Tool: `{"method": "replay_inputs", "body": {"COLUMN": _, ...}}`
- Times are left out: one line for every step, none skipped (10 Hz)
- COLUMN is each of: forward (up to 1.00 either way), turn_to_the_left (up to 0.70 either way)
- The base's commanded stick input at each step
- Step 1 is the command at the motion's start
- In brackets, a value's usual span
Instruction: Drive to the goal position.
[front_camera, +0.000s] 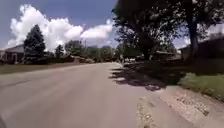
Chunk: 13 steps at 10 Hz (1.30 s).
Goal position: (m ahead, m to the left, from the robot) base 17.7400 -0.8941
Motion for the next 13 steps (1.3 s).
{"method": "replay_inputs", "body": {"forward": 0.70, "turn_to_the_left": 0.00}}
{"method": "replay_inputs", "body": {"forward": 0.70, "turn_to_the_left": 0.00}}
{"method": "replay_inputs", "body": {"forward": 0.70, "turn_to_the_left": 0.00}}
{"method": "replay_inputs", "body": {"forward": 0.70, "turn_to_the_left": -0.06}}
{"method": "replay_inputs", "body": {"forward": 0.70, "turn_to_the_left": -0.35}}
{"method": "replay_inputs", "body": {"forward": 0.70, "turn_to_the_left": -0.03}}
{"method": "replay_inputs", "body": {"forward": 0.70, "turn_to_the_left": 0.00}}
{"method": "replay_inputs", "body": {"forward": 0.70, "turn_to_the_left": 0.00}}
{"method": "replay_inputs", "body": {"forward": 0.70, "turn_to_the_left": 0.00}}
{"method": "replay_inputs", "body": {"forward": 0.70, "turn_to_the_left": 0.00}}
{"method": "replay_inputs", "body": {"forward": 0.70, "turn_to_the_left": 0.00}}
{"method": "replay_inputs", "body": {"forward": 0.70, "turn_to_the_left": 0.00}}
{"method": "replay_inputs", "body": {"forward": 0.70, "turn_to_the_left": 0.00}}
